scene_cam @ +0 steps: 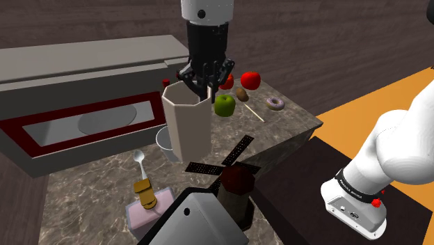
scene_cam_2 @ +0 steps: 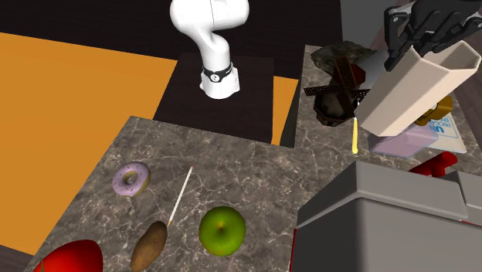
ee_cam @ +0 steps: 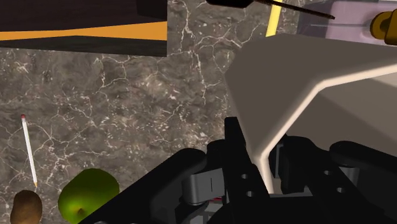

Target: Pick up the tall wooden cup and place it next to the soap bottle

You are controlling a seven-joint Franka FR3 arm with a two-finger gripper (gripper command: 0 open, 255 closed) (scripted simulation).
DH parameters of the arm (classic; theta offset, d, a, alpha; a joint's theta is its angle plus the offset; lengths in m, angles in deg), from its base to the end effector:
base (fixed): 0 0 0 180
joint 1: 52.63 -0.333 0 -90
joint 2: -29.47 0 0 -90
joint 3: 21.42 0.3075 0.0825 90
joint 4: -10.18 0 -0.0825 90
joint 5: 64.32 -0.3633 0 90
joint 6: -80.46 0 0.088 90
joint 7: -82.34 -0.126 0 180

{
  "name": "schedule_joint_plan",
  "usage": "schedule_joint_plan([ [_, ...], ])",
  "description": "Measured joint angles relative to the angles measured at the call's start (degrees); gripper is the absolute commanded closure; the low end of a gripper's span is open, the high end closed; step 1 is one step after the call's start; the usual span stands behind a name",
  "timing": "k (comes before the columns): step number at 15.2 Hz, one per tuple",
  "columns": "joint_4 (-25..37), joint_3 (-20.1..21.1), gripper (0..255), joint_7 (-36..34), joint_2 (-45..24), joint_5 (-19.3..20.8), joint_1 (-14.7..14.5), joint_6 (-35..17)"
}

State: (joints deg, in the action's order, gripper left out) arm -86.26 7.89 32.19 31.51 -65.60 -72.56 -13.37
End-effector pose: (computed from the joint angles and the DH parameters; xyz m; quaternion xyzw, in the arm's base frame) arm 0.3396 0.4042 0.5683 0.9999 -0.0090 -0.0065 0.0040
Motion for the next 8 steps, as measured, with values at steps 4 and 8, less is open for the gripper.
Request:
schedule_joint_plan([
  [4, -3.79, 0.01, 255, 0.06, 0.45, -0.22, -0.03, -3.4],
  [8, -6.83, 0.07, 255, 0.05, 0.46, -0.25, -0.08, -6.42],
])
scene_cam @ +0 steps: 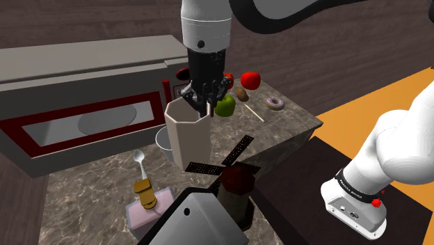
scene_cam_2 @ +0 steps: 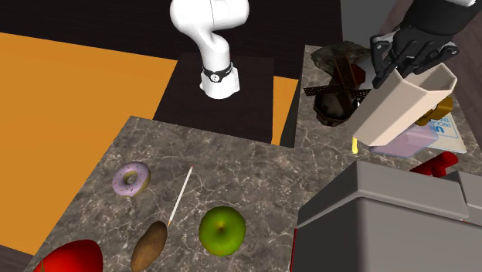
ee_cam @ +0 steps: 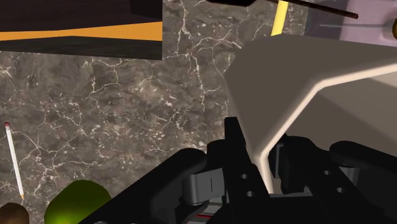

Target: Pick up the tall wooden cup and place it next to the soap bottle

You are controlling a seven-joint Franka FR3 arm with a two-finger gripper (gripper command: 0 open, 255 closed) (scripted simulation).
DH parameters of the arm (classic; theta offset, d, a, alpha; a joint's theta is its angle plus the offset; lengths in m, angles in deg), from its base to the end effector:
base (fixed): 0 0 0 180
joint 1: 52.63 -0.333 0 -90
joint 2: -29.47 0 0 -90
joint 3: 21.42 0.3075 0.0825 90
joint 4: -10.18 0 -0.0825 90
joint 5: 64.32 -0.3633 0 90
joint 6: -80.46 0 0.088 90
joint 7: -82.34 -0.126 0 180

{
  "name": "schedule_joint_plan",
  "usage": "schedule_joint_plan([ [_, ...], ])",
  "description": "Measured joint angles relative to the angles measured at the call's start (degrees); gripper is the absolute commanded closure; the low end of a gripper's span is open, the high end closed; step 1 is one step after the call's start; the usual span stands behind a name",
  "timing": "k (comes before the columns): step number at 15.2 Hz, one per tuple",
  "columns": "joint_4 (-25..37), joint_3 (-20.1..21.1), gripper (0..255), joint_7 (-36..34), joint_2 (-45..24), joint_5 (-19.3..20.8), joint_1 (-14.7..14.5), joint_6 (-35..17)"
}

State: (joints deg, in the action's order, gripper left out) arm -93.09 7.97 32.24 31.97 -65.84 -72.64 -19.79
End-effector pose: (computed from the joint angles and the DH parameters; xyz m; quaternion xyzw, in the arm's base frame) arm 0.3393 0.4063 0.5271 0.9999 -0.0088 -0.0065 0.0041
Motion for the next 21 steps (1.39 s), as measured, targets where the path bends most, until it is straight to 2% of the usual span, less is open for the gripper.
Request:
schedule_joint_plan([
  [21, -13.55, 0.39, 255, -0.91, -2.7, 1.32, -0.29, -15.92],
])
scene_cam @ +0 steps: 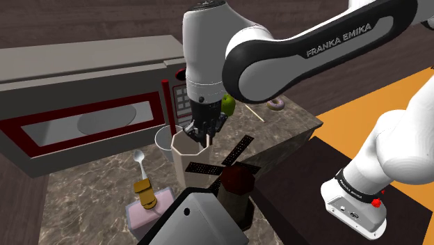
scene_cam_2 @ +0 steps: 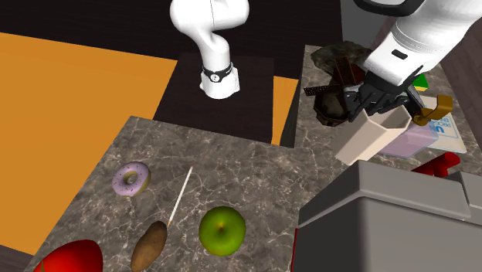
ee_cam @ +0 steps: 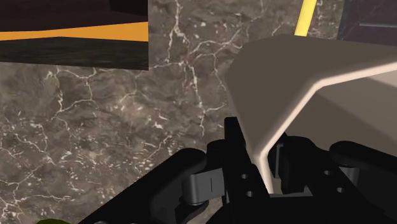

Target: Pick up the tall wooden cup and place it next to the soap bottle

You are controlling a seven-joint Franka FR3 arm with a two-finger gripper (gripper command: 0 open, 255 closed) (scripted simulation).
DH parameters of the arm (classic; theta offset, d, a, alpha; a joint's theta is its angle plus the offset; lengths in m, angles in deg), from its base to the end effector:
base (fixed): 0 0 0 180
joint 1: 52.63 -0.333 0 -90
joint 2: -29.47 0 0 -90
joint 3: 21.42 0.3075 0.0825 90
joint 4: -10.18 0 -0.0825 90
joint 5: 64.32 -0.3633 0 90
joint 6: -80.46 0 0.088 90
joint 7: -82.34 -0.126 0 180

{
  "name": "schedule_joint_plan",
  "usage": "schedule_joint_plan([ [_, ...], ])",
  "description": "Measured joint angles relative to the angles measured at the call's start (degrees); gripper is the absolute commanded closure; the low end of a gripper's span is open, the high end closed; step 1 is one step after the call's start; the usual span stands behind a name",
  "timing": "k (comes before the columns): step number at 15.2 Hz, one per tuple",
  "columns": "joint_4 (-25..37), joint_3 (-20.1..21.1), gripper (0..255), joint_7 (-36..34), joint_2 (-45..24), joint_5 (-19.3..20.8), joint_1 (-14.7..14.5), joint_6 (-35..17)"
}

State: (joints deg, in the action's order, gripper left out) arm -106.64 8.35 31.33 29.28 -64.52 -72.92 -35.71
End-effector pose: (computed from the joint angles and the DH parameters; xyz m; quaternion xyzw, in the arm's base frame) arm 0.3407 0.4070 0.4217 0.9999 -0.0091 -0.0064 0.0040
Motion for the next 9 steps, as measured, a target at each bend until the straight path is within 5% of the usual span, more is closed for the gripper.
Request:
schedule_joint_plan([
  [9, -3.46, 0.03, 255, -0.84, -2.14, 1.29, -0.11, -5.41],
])
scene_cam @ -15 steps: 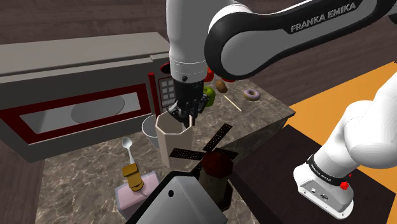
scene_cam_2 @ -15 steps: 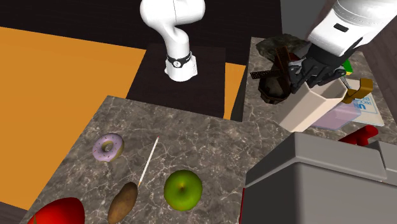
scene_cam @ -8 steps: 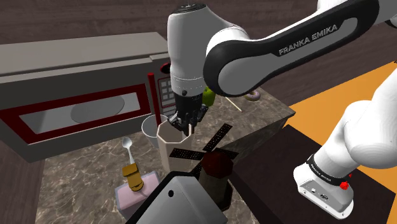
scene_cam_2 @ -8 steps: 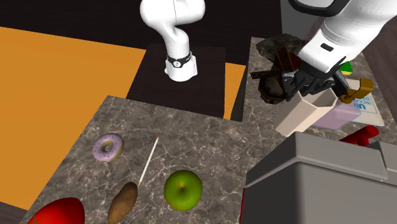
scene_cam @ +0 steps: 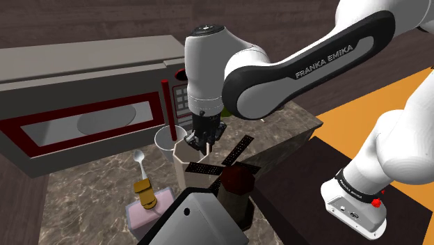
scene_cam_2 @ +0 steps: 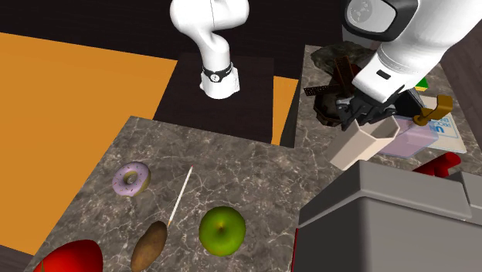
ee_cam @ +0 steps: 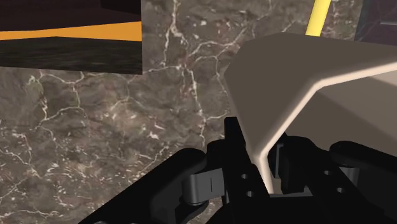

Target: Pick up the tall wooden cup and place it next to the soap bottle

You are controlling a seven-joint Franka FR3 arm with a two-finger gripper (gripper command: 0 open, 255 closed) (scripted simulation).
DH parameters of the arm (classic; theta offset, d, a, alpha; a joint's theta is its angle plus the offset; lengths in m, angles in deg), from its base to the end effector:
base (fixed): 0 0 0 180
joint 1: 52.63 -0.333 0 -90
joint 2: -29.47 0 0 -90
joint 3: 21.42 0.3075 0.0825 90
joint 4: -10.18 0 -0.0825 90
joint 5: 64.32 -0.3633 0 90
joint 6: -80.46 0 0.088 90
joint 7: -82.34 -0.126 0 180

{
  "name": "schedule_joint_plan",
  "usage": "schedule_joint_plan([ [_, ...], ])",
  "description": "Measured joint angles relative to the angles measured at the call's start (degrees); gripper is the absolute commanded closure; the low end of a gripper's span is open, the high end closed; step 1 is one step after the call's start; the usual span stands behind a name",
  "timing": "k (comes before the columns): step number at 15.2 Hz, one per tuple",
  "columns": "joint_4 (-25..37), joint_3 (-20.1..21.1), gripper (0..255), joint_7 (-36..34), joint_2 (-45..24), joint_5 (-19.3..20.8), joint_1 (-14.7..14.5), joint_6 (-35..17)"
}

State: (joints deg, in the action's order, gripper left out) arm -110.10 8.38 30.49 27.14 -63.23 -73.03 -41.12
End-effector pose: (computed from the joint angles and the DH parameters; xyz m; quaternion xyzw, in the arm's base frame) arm 0.3417 0.4063 0.3859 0.9999 -0.0095 -0.0055 0.0036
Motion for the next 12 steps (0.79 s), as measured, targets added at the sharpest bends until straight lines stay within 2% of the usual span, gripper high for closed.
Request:
schedule_joint_plan([
  [4, -0.03, -0.02, 255, -0.04, -0.03, 0.05, 0.0, -0.14],
  [5, -0.04, -0.03, 0, -0.03, -0.02, 0.04, 0.0, -0.14],
  [12, 0.26, 0.04, 0, 0.13, 0.44, -0.31, -0.03, 0.63],
])
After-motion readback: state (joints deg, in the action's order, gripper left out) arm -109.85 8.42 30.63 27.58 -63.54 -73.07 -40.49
